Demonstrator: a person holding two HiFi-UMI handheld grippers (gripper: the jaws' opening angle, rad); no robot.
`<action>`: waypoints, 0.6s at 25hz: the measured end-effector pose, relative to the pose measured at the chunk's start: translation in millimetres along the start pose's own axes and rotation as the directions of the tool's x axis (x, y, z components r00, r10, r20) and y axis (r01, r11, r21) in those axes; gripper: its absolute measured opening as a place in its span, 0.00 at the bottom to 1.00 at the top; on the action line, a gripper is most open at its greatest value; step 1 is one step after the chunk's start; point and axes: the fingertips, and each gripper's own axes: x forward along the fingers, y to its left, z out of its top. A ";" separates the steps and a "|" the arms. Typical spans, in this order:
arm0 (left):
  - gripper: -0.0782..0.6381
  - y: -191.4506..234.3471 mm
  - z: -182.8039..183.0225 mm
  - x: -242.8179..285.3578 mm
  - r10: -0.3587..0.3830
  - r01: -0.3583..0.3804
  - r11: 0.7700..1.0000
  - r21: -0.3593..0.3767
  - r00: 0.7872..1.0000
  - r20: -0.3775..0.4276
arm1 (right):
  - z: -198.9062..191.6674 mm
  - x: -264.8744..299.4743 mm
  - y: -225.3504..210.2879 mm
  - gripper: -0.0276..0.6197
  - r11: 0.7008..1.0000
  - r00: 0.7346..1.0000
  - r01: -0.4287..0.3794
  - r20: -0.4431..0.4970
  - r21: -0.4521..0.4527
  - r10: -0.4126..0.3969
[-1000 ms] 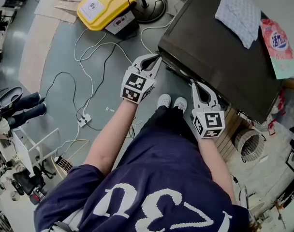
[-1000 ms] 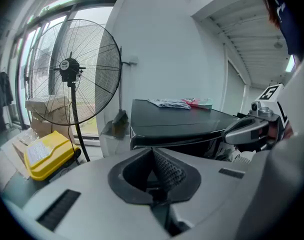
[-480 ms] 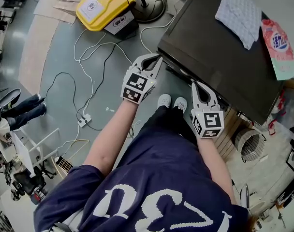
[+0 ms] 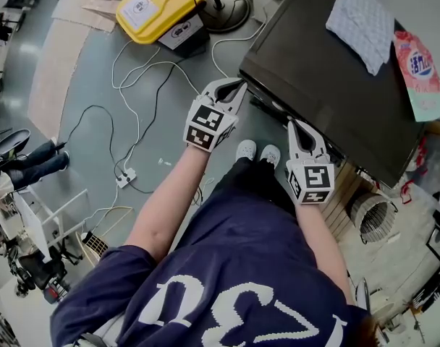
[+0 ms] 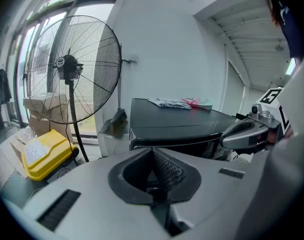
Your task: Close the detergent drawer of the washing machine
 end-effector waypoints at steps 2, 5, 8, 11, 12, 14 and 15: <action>0.14 -0.3 0.1 0.2 0.001 -0.001 1.000 -0.002 1.000 0.000 | -0.1 0.1 -0.5 0.07 1.000 1.000 0.003 0.000 0.004 -0.003; 0.14 1.9 -0.9 0.7 0.003 -0.003 1.000 -0.003 1.000 -0.003 | -0.2 2.4 -0.1 0.07 1.000 1.000 0.004 -0.001 0.008 -0.004; 0.14 1.3 -1.4 1.0 -0.001 0.001 1.000 -0.003 1.000 -0.002 | -1.0 2.2 -0.4 0.07 1.000 1.000 0.006 -0.003 0.006 -0.006; 0.14 0.8 -0.5 0.8 -0.007 0.007 1.000 -0.006 1.000 -0.001 | -0.4 1.3 -0.9 0.07 1.000 1.000 0.009 -0.003 0.000 -0.009; 0.14 0.8 -0.3 0.7 -0.008 0.008 1.000 -0.007 1.000 -0.001 | 0.1 1.1 -1.1 0.07 1.000 1.000 0.011 -0.002 0.001 -0.011; 0.14 0.5 -0.3 0.7 -0.010 0.010 1.000 -0.012 1.000 -0.003 | 0.4 0.7 -1.8 0.07 1.000 1.000 0.015 0.000 0.006 -0.015; 0.14 0.3 0.2 1.9 -0.009 0.009 1.000 -0.013 1.000 -0.004 | 0.2 0.3 -3.6 0.07 1.000 1.000 0.020 0.000 0.009 -0.020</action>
